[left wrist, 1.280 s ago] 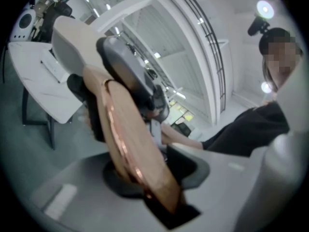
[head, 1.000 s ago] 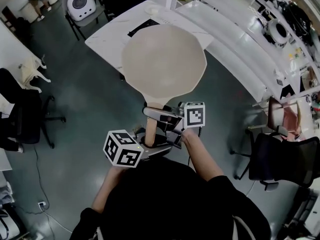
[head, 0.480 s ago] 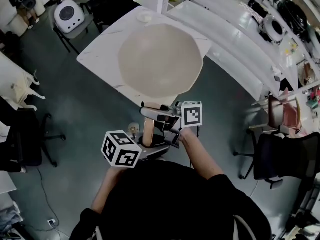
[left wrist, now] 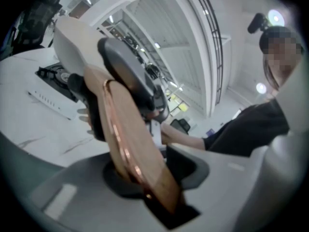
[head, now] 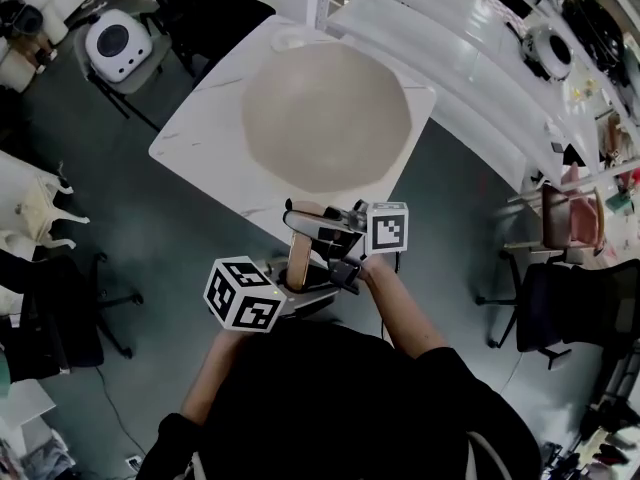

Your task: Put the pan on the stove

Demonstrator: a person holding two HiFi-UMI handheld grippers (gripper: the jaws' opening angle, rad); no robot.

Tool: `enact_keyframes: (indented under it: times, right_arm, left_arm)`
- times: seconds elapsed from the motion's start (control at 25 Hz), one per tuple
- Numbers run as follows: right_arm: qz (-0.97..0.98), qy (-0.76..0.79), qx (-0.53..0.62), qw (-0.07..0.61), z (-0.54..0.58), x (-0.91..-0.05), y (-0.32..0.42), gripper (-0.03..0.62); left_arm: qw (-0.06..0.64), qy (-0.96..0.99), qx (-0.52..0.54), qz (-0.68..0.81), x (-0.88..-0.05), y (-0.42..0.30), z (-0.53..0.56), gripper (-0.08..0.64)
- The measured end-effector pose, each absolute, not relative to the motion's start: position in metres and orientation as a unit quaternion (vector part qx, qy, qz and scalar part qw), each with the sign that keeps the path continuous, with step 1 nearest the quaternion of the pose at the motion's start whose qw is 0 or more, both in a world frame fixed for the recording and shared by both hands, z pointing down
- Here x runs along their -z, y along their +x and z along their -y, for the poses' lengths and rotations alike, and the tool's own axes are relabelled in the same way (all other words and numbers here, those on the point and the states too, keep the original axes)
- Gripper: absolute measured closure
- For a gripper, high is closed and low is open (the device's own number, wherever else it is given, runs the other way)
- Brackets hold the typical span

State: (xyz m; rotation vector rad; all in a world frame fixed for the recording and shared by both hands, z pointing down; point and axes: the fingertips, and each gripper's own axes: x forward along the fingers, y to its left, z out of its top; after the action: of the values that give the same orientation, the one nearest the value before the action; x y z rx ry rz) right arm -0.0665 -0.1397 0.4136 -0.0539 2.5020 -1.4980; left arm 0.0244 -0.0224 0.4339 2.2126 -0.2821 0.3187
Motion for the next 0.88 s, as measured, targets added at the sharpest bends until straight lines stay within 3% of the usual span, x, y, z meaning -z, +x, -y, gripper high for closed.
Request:
enact_keyframes:
  times: [0.88]
  right_arm:
    - [-0.831,-0.085,0.52,0.177,0.251,-0.45,-0.113,0.337]
  left_arm:
    - [0.439,0.877,-0.19,0.04,-0.467,-0.047,0.119,0.43]
